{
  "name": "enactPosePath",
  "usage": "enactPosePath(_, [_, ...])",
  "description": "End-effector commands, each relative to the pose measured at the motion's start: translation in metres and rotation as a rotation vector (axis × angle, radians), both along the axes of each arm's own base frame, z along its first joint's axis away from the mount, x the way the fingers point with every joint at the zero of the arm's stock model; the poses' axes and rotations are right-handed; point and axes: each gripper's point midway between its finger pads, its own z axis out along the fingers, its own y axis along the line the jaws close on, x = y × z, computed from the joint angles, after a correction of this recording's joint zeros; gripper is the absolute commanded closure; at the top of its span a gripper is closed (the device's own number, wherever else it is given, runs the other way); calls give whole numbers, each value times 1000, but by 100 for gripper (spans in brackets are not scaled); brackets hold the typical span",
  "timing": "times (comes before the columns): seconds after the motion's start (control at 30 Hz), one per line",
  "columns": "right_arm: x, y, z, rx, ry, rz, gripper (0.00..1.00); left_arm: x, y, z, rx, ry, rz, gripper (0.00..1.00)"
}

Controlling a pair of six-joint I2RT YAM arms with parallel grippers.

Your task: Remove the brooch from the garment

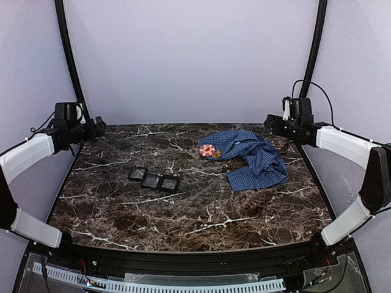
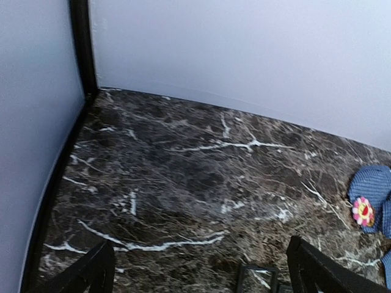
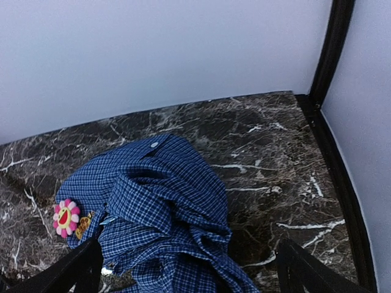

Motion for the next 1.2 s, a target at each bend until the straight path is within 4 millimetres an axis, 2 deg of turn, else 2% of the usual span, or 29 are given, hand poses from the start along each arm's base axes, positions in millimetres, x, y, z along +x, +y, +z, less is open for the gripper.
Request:
enactPosePath(0.0, [13, 34, -28, -45, 114, 78, 1, 2, -63, -7, -83, 34, -180, 0])
enactPosePath(0.07, [25, 45, -45, -40, 167, 92, 1, 4, -83, -12, -99, 46, -225, 0])
enactPosePath(0.2, [54, 54, -71, -30, 243, 75, 1, 10, -108, -17, -156, 55, -278, 0])
enactPosePath(0.3, [76, 62, -85, -38, 269, 80, 2, 13, -120, -14, -177, 46, -306, 0])
enactPosePath(0.43, [100, 74, -102, -40, 294, 111, 10, 15, -130, -14, -178, 58, -327, 0])
enactPosePath(0.53, [109, 80, -107, -33, 297, 130, 23, 15, -131, -14, -169, 62, -328, 0])
enactPosePath(0.63, [109, 91, -111, -7, 301, 181, 32, 15, -131, -15, -166, 65, -326, 0])
enactPosePath(0.67, [109, 93, -113, -2, 303, 194, 37, 14, -132, -16, -168, 67, -327, 0])
enactPosePath(0.77, [105, 101, -116, -1, 313, 225, 71, 15, -133, -17, -170, 68, -329, 0])
enactPosePath(0.83, [99, 115, -106, 18, 296, 283, 87, 17, -135, -17, -174, 65, -337, 0])
enactPosePath(0.9, [91, 132, -83, 30, 255, 328, 100, 18, -139, -15, -181, 59, -355, 0])
enactPosePath(1.0, [72, 162, -35, 37, 166, 401, 100, 21, -147, -10, -202, 50, -397, 0])
enactPosePath(1.1, [46, 193, 25, 63, 47, 498, 100, 23, -157, -6, -223, 40, -439, 0])
enactPosePath(1.17, [23, 213, 72, 90, -52, 587, 100, 23, -168, -1, -252, 29, -499, 0])
